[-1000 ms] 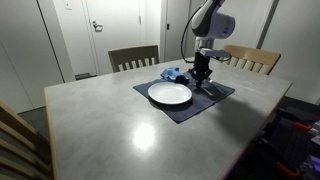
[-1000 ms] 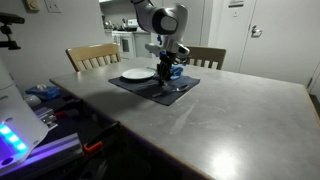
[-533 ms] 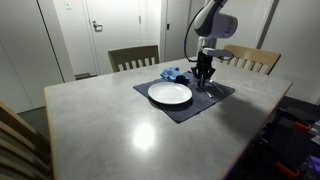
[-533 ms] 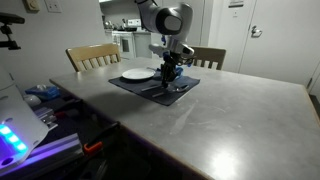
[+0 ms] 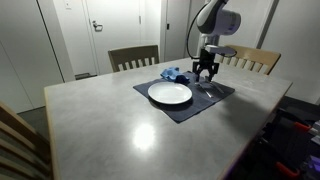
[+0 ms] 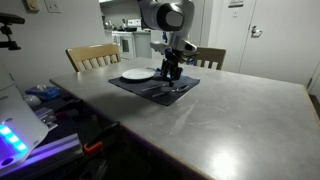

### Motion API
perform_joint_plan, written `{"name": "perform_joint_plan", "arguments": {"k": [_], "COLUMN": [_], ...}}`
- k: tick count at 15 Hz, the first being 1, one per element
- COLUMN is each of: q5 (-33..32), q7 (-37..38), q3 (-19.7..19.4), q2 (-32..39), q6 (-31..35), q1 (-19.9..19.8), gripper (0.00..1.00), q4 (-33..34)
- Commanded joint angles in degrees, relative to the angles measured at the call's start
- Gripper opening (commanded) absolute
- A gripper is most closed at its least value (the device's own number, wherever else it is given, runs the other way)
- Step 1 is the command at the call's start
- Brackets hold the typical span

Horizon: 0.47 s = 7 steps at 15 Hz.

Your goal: Put the fork on the plate on the blue mat

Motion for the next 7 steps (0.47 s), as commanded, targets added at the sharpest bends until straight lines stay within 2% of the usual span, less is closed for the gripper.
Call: {"name": "perform_joint_plan", "arguments": {"k": [1, 3, 7], "q5": [-2.6, -4.4, -7.8], "q7": [-4.7, -7.0, -7.1], "q3": [0.2, 0.2, 0.0], "q2": [-5.5, -8.1, -11.9], "q6": [-0.4, -0.4, -0.4], "q1": [-0.3, -0.1, 0.9], "gripper": [1.0, 1.0, 1.0], "q4": [-5.3, -7.6, -11.1]}}
